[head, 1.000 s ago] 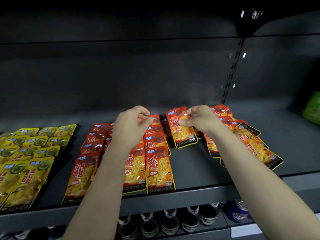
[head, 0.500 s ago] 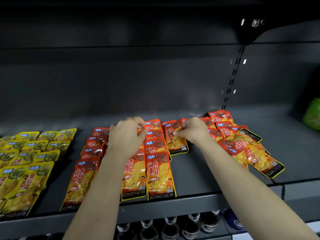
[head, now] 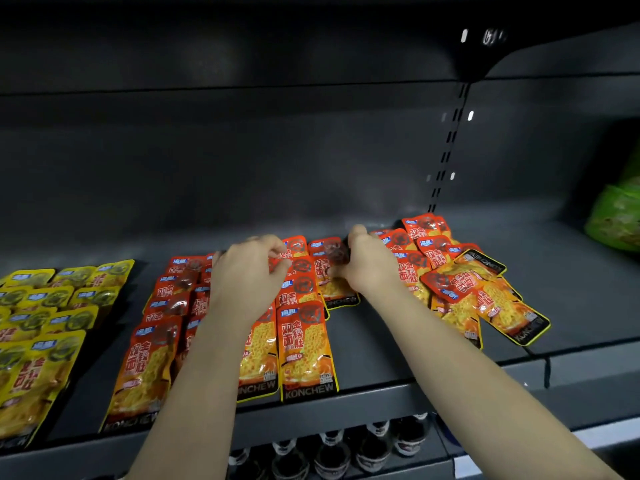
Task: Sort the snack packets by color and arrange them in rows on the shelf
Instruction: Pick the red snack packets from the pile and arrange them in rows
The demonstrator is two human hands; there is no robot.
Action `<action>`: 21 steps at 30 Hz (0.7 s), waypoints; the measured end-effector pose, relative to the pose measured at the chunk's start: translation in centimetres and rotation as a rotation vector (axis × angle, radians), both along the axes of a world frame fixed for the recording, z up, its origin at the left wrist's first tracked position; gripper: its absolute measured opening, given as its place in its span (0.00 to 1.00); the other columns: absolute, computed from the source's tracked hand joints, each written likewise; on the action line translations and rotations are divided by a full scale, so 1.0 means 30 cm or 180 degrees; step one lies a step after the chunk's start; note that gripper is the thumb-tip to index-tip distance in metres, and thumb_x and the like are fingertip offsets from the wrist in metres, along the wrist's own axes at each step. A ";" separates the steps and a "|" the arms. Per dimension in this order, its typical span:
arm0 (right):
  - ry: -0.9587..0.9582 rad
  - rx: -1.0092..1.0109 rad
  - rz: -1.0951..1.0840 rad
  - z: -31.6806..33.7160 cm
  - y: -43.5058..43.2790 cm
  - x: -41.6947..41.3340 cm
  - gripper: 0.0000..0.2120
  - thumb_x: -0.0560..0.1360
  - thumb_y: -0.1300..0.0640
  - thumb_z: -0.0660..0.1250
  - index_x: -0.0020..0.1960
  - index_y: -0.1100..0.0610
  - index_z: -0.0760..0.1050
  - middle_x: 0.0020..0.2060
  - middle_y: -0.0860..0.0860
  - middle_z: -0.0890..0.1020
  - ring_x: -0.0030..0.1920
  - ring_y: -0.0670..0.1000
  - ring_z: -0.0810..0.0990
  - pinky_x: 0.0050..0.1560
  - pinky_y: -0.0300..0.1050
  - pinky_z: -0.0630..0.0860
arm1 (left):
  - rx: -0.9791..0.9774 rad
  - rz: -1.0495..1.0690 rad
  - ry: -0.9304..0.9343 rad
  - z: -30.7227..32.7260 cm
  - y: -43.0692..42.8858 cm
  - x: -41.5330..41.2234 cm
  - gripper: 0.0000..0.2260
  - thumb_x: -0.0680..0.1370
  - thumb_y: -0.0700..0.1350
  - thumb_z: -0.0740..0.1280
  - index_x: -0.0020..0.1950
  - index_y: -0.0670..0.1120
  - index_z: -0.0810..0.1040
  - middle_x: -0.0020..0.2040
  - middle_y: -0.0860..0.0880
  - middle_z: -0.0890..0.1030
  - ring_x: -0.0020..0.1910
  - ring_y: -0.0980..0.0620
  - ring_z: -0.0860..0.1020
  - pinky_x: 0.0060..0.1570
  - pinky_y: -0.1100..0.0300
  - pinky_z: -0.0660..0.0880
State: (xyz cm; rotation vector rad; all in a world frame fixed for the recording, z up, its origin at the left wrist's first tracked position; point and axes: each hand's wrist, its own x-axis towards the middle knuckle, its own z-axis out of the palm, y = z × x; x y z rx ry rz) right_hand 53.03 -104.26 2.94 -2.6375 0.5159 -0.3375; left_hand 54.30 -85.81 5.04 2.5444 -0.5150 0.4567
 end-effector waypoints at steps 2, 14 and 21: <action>0.0008 -0.0027 0.0058 0.003 0.000 -0.008 0.29 0.68 0.47 0.77 0.61 0.58 0.68 0.57 0.57 0.75 0.56 0.61 0.79 0.48 0.49 0.73 | -0.0012 -0.0052 -0.0012 0.001 -0.013 -0.007 0.07 0.76 0.51 0.69 0.53 0.53 0.80 0.50 0.54 0.83 0.51 0.52 0.81 0.57 0.47 0.76; -0.0440 0.0025 0.0042 0.082 -0.283 -0.272 0.13 0.71 0.47 0.73 0.50 0.54 0.78 0.48 0.51 0.82 0.51 0.54 0.79 0.47 0.45 0.73 | 0.0021 -0.0678 0.0035 0.022 -0.263 -0.072 0.06 0.74 0.48 0.70 0.50 0.53 0.80 0.47 0.53 0.83 0.50 0.49 0.81 0.54 0.49 0.74; -0.0466 0.0075 -0.0321 0.012 -0.481 -0.439 0.10 0.70 0.48 0.74 0.47 0.52 0.78 0.46 0.51 0.82 0.49 0.53 0.79 0.45 0.45 0.74 | 0.0556 -0.1087 0.0083 0.035 -0.493 -0.121 0.12 0.76 0.48 0.68 0.59 0.54 0.79 0.56 0.53 0.81 0.58 0.49 0.78 0.59 0.51 0.70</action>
